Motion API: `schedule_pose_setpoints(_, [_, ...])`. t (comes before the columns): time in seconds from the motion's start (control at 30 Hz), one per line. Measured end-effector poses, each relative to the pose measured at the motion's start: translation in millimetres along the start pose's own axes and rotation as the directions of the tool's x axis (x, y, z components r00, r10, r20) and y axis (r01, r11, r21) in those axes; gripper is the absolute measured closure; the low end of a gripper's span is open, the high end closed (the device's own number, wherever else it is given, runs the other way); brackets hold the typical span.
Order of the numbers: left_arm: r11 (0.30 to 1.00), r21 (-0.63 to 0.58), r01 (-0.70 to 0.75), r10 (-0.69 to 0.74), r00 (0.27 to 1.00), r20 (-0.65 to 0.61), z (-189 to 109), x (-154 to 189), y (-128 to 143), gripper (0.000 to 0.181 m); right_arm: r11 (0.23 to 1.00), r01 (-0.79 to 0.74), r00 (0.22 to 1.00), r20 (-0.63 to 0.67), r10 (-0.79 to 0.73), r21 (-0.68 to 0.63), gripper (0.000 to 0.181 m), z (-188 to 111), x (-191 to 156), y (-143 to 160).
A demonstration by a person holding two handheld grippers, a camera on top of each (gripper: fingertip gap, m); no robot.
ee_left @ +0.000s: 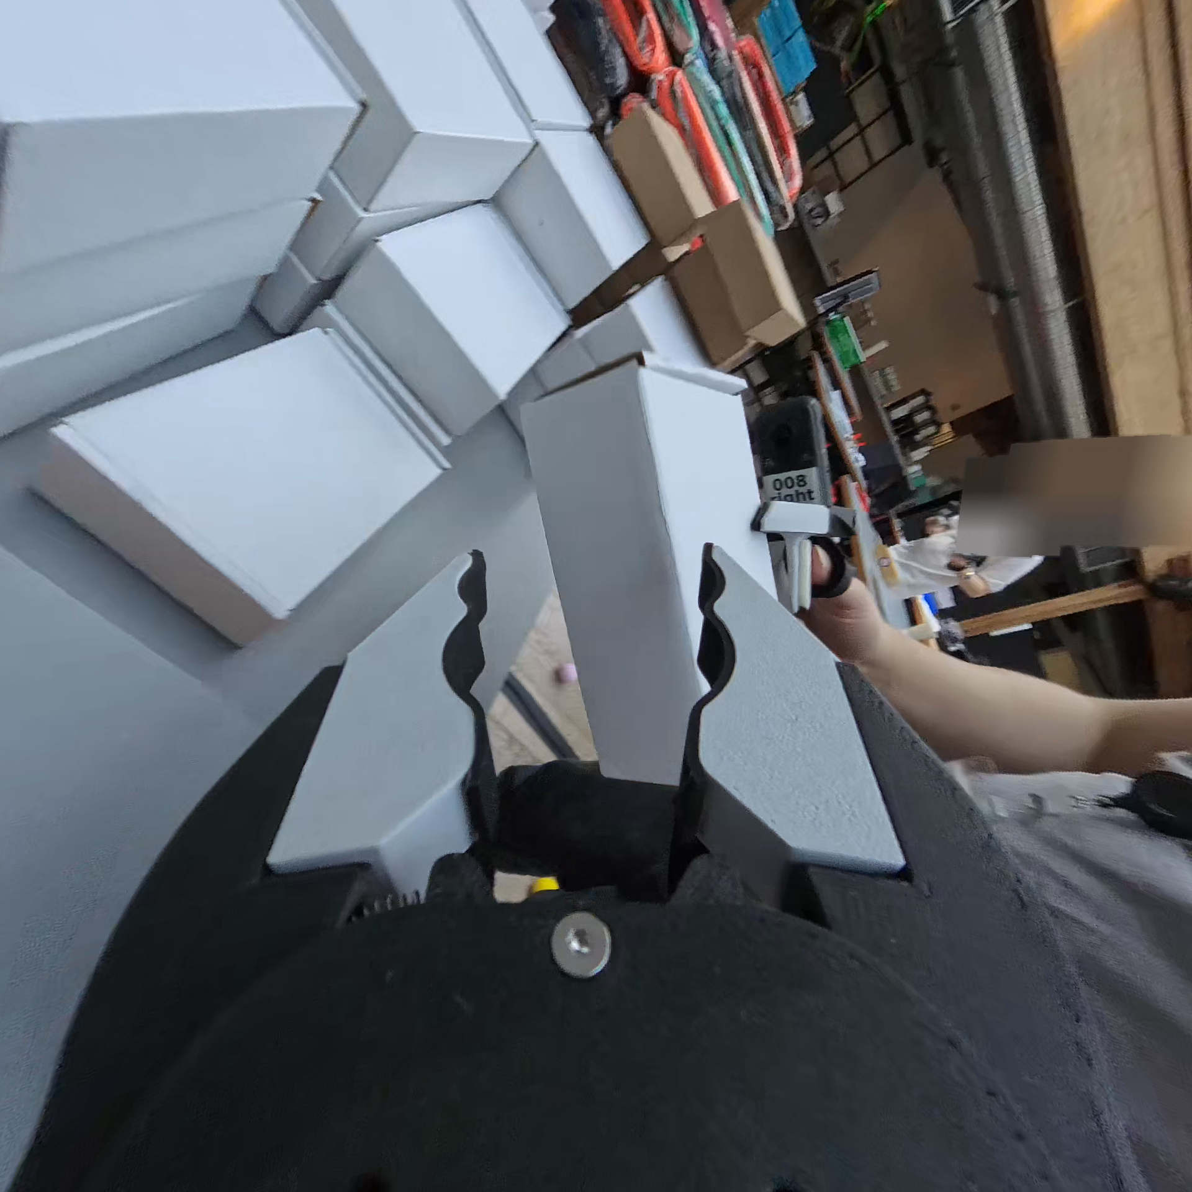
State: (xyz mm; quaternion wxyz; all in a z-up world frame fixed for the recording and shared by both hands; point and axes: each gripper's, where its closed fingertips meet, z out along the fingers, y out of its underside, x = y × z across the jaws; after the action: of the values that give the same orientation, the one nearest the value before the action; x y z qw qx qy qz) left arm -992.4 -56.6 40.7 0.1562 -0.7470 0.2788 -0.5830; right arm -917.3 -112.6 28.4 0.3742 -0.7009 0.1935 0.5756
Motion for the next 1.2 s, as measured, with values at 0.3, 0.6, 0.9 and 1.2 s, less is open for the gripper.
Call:
schedule_pose_setpoints(0.3, [0.985,-0.174,0.010,-0.058,0.959,-0.276,109,177,36,0.087,0.999,-0.023,0.995,0.100,0.027,-0.039,0.124,-147,-83,-13])
schedule_pose_setpoints(0.6, [0.958,-0.250,0.138,-0.240,0.862,-0.446,278,323,90,0.080,0.960,-0.196,0.964,0.220,0.151,0.201,0.124,-346,-98,-79])
schedule_pose_setpoints(0.9, [0.948,-0.219,0.229,-0.314,0.770,-0.555,380,395,46,0.102,0.967,0.070,0.986,0.133,-0.105,0.244,0.124,-424,-124,-151])
schedule_pose_setpoints(1.2, [0.971,-0.148,0.188,-0.239,0.784,-0.573,366,417,-84,0.100,0.673,0.666,0.703,0.030,-0.710,0.322,0.074,-410,-196,-251])
